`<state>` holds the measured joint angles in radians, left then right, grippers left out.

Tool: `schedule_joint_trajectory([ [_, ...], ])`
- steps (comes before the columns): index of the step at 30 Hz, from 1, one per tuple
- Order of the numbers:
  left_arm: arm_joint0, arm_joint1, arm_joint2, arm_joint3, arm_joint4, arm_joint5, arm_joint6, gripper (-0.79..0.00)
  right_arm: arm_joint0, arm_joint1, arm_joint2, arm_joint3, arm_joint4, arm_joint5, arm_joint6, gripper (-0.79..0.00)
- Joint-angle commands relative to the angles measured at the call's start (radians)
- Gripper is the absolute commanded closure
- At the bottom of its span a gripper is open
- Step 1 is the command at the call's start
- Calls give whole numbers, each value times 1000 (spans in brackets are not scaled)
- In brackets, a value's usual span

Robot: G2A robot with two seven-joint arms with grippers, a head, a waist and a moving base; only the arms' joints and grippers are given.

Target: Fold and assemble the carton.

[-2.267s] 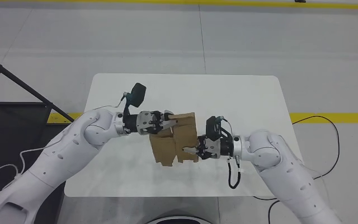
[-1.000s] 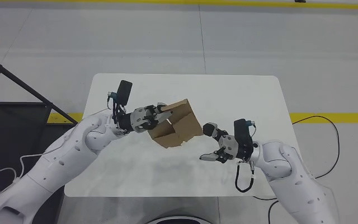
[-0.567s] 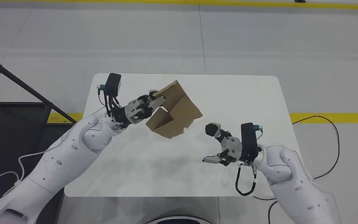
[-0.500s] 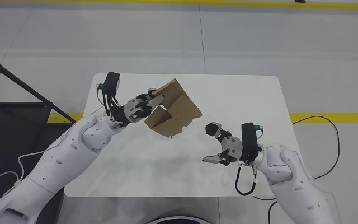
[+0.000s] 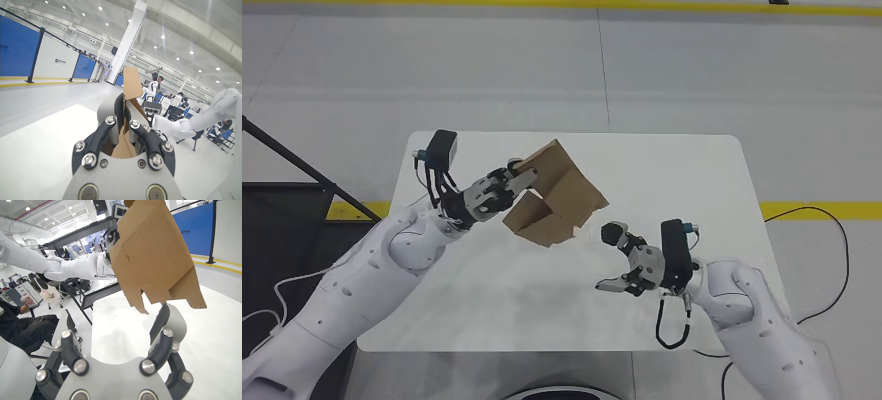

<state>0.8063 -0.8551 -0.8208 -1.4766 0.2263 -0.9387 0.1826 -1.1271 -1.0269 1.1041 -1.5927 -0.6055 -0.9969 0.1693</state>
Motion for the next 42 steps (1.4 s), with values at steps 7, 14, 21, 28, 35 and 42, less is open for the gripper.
schedule_joint_trajectory([
  [7, 2, -14, -24, 8, -80, -38, -81, 0, 75, -21, -85, 98, 75, -15, 1, -785],
  [14, 15, -24, -47, 3, -112, -65, -130, 0, 125, -25, -139, 128, 135, -15, 18, -785],
  [21, 28, -34, -72, 4, -121, -68, -168, 0, 146, -21, -165, 126, 156, -15, 9, -785],
  [28, 40, -45, -94, 8, -126, -72, -195, 0, 150, -4, -180, 105, 192, -15, 0, -785],
  [35, 49, -56, -113, 15, -137, -74, -219, 0, 150, 14, -184, 99, 204, -15, -29, -785],
  [42, 61, -66, -136, 11, -144, -74, -232, 0, 143, 32, -207, 95, 270, -15, -37, -785],
])
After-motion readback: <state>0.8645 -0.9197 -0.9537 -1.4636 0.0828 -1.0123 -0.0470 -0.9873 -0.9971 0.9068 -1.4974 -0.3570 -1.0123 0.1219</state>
